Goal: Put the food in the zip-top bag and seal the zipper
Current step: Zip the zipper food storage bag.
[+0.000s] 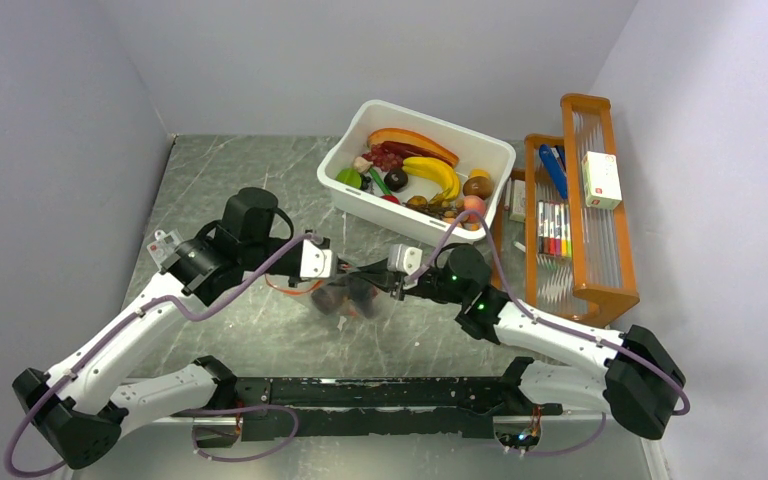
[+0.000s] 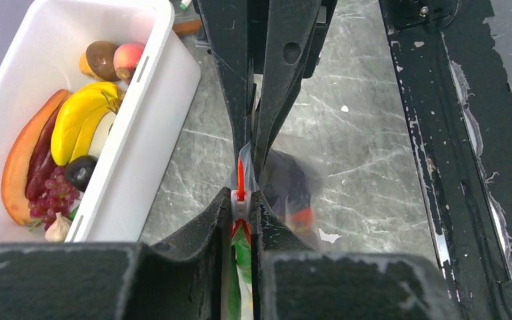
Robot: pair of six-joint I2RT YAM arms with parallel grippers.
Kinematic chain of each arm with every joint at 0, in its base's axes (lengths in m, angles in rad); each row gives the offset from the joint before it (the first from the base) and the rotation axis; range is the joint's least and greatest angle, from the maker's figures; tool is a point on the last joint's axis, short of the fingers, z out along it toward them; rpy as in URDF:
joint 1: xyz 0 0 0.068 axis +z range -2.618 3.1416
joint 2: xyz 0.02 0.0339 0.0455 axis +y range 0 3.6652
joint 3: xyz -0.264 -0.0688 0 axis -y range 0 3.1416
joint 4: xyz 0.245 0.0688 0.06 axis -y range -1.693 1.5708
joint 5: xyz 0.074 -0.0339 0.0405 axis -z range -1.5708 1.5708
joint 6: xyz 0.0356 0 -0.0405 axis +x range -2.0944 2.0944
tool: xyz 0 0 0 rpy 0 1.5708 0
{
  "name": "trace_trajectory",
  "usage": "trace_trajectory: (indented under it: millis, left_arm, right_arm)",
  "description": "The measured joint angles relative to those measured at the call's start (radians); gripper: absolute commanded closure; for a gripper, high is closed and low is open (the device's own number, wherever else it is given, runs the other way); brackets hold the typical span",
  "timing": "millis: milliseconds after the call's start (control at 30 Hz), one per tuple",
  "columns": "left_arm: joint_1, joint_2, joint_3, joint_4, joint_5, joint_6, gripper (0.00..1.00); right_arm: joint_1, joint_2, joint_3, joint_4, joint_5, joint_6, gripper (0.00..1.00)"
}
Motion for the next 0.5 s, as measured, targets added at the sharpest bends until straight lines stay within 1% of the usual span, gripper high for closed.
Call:
trace_trajectory:
  millis: [133,333,367,400,433,467,500]
  left_arm:
    - [-0.001,0.018,0.035,-0.045,-0.018,0.026,0.93]
    - [-0.001,0.037,0.056,-0.070,-0.045,0.039,0.93]
    - [-0.001,0.037,0.056,-0.071,-0.047,0.040,0.93]
    - [-0.001,0.037,0.056,-0.072,-0.048,0.040,0.93]
    - [-0.001,0.037,0.056,-0.072,-0.049,0.040,0.93]
    - [0.000,0.037,0.058,-0.076,-0.055,0.040,0.93]
    - [0.002,0.037,0.063,-0.080,-0.060,0.039,0.93]
  right_arm:
    - [-0.006,-0.002,-0.003,0.018,-0.002,0.014,1.00]
    - [-0.019,-0.010,-0.019,0.045,-0.006,0.031,1.00]
    - [-0.019,-0.011,-0.020,0.046,-0.007,0.034,0.94]
    - [-0.020,-0.011,-0.020,0.045,-0.008,0.034,0.79]
    - [-0.021,-0.010,-0.018,0.037,-0.015,0.033,0.67]
    - [-0.024,-0.010,-0.009,0.016,-0.024,0.032,0.64]
    - [-0.026,-0.006,0.005,-0.006,-0.034,0.029,0.62]
